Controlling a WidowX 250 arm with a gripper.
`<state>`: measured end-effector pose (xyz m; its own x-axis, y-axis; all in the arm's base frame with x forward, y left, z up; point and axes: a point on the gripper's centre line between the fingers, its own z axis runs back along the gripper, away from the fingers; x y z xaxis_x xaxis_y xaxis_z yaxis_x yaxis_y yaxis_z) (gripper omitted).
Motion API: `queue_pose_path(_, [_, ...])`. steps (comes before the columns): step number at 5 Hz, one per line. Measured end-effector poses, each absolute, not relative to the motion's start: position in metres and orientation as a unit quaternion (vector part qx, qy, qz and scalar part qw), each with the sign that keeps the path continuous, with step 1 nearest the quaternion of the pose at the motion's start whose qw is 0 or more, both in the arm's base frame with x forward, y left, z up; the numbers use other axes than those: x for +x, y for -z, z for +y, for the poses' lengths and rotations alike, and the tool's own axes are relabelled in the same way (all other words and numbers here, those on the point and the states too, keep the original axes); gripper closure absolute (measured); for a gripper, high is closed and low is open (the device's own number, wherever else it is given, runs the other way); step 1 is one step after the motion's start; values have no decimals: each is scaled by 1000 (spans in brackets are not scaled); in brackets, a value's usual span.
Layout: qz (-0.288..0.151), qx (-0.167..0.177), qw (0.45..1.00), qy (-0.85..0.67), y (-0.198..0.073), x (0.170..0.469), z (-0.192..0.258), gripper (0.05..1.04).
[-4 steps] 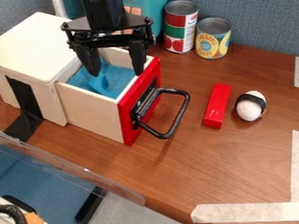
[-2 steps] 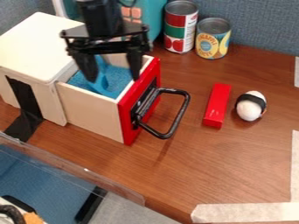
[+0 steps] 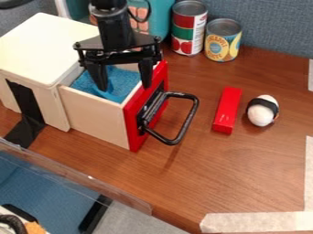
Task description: Take the blue thing in the drawer and put to the lower right side of the table
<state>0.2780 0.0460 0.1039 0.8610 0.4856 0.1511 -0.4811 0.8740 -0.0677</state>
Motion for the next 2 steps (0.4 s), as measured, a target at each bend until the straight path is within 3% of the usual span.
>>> queue_pose_path(2, [-92,-17,954,-286,-98,302,68,85])
